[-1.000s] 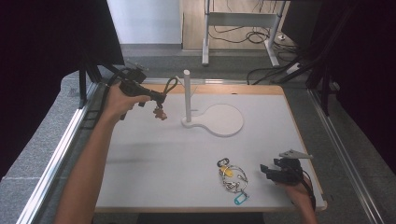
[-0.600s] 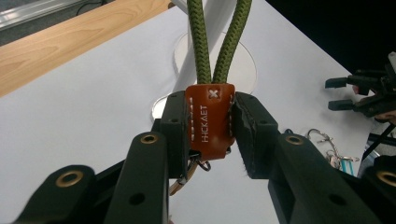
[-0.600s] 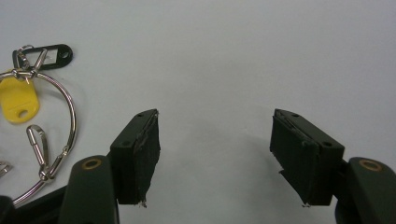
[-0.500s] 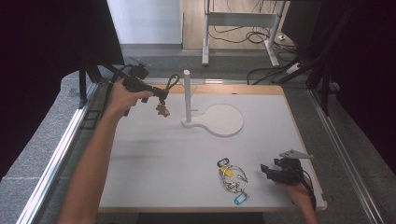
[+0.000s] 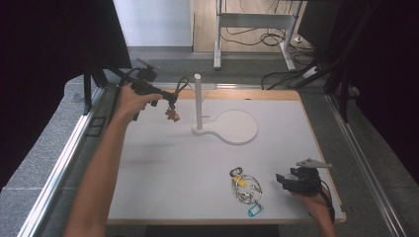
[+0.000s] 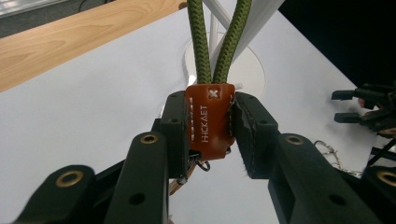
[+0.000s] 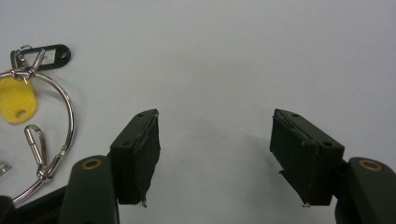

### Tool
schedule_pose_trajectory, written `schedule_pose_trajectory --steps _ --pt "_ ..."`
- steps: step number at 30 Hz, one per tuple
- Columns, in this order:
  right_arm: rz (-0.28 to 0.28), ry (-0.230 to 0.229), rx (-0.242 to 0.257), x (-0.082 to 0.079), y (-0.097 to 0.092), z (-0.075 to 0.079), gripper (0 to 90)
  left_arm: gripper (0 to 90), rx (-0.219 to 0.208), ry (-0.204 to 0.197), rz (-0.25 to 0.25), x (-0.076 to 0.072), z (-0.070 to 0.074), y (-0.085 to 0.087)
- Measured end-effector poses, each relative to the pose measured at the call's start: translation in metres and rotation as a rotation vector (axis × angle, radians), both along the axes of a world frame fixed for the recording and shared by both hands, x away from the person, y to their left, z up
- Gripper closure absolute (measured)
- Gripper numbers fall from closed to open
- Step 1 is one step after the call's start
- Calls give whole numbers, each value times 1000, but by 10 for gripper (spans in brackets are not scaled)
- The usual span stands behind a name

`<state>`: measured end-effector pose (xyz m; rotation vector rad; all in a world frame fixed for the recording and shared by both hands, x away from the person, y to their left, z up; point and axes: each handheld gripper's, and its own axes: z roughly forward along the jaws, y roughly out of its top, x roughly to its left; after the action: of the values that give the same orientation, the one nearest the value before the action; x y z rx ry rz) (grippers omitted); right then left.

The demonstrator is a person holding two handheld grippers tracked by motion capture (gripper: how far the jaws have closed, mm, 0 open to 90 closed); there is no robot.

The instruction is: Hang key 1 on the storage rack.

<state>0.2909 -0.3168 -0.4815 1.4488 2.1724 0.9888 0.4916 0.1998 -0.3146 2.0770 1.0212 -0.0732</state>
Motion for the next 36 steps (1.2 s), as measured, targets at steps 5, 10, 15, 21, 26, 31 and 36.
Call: schedule_pose_trajectory --steps 5,10,15,21,26,31,36 --pt "0 4 -1 0 0 0 328 672 -28 20 -5 6 -3 0" --pt "1 4 -3 0 0 -1 328 672 -14 32 -4 10 -7 -3" --pt "-1 7 -4 1 0 -2 328 672 -18 49 -21 15 -12 -7" --pt "-2 9 -5 1 0 -2 328 671 -17 63 -28 20 -16 -9" --pt "-1 7 -6 0 0 -2 328 672 -15 72 -24 24 -18 -8" --pt "-1 7 -9 1 0 -2 328 672 -15 79 -32 26 -20 -8" --pt "-1 7 -11 1 0 -3 328 671 -27 100 -42 28 -29 -10"
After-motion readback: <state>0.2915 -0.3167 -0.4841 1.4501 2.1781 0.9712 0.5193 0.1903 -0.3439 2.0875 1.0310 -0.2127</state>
